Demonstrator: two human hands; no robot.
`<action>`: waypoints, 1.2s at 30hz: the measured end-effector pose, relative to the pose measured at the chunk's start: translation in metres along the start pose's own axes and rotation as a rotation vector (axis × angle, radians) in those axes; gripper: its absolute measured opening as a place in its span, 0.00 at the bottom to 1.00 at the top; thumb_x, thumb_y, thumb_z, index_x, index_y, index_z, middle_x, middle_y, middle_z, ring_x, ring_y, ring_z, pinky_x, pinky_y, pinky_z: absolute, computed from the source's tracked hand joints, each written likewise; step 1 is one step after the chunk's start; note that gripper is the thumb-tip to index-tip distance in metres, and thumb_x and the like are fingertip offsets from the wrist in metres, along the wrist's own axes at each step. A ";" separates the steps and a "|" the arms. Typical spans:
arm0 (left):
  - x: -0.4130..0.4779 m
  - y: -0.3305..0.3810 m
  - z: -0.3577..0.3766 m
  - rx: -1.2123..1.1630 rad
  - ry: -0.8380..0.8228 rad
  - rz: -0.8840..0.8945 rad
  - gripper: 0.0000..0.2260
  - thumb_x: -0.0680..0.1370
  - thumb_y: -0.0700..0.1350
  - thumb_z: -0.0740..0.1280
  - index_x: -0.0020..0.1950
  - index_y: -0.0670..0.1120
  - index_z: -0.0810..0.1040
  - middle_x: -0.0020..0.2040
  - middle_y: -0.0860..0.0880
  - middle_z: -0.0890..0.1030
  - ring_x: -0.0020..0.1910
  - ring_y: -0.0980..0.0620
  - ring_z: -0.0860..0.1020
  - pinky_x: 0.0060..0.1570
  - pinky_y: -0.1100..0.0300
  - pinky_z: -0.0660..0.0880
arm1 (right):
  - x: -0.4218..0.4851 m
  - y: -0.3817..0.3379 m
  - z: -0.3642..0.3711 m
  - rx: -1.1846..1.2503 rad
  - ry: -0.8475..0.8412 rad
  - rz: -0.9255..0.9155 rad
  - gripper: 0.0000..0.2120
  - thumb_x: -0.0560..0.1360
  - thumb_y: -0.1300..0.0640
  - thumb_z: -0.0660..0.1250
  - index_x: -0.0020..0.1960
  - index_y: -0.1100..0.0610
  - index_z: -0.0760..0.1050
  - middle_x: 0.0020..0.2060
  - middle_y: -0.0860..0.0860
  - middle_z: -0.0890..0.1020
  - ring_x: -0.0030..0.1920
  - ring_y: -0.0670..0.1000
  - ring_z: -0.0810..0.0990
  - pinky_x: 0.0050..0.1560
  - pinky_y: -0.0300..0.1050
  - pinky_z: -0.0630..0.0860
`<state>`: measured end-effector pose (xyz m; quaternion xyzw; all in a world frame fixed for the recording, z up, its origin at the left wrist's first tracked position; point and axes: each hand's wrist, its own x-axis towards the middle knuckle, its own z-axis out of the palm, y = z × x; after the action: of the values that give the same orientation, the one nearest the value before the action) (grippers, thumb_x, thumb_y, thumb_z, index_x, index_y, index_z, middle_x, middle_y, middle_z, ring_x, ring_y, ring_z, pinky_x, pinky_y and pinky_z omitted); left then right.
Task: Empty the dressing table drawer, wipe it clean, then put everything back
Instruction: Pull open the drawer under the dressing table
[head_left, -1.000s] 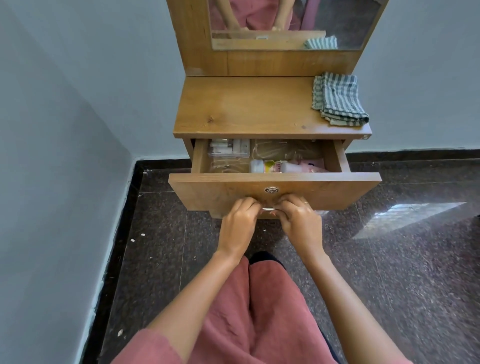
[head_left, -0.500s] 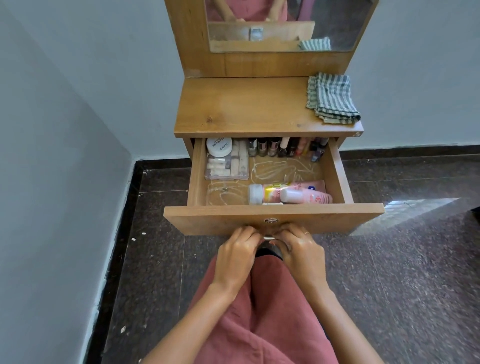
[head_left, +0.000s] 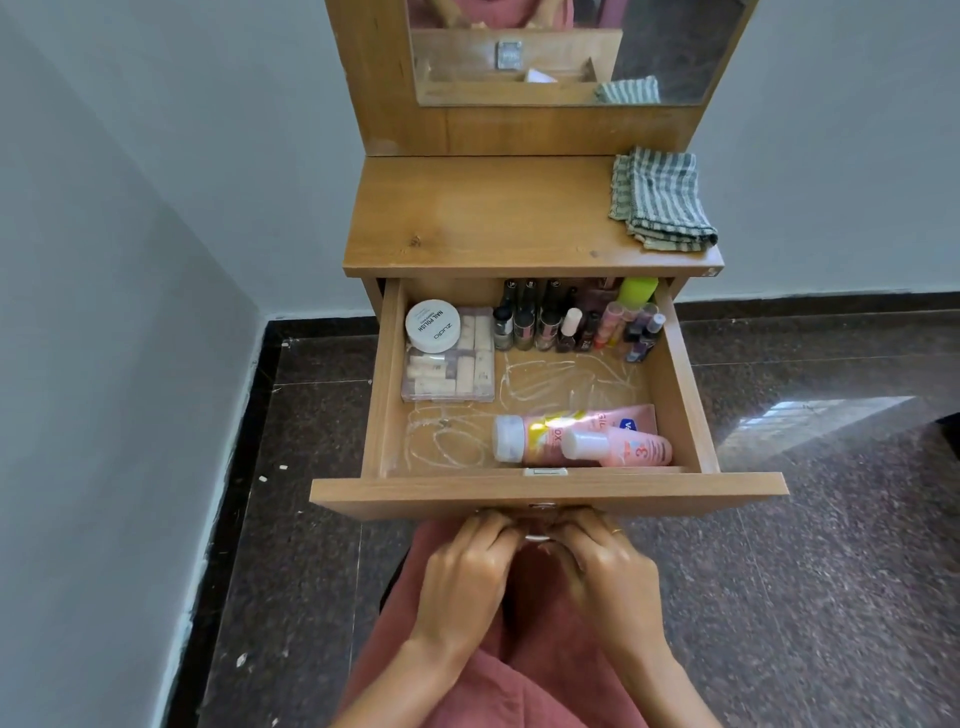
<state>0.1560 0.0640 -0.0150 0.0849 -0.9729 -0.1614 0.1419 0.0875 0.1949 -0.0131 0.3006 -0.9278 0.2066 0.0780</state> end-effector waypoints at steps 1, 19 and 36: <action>-0.002 0.000 0.000 0.004 -0.004 0.004 0.08 0.71 0.47 0.60 0.38 0.52 0.80 0.37 0.57 0.79 0.36 0.58 0.78 0.26 0.65 0.72 | -0.002 0.000 -0.001 -0.006 -0.012 -0.002 0.10 0.66 0.49 0.58 0.35 0.48 0.77 0.35 0.42 0.81 0.40 0.43 0.76 0.24 0.35 0.69; -0.019 0.010 -0.009 -0.083 -0.026 -0.012 0.08 0.71 0.45 0.61 0.39 0.51 0.80 0.37 0.56 0.80 0.36 0.57 0.77 0.29 0.65 0.74 | -0.022 -0.006 -0.011 -0.014 -0.124 0.007 0.09 0.68 0.50 0.58 0.37 0.48 0.78 0.37 0.42 0.81 0.38 0.44 0.78 0.26 0.36 0.71; 0.022 0.027 -0.067 -0.441 0.110 -0.064 0.05 0.75 0.48 0.64 0.48 0.51 0.79 0.45 0.58 0.81 0.43 0.62 0.78 0.40 0.67 0.75 | 0.037 -0.014 -0.095 0.396 -0.228 0.108 0.06 0.69 0.59 0.72 0.41 0.49 0.79 0.39 0.42 0.82 0.39 0.47 0.81 0.39 0.53 0.79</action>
<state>0.1527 0.0654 0.0608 0.0911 -0.9017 -0.3697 0.2048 0.0677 0.2060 0.0870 0.2814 -0.8867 0.3532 -0.0991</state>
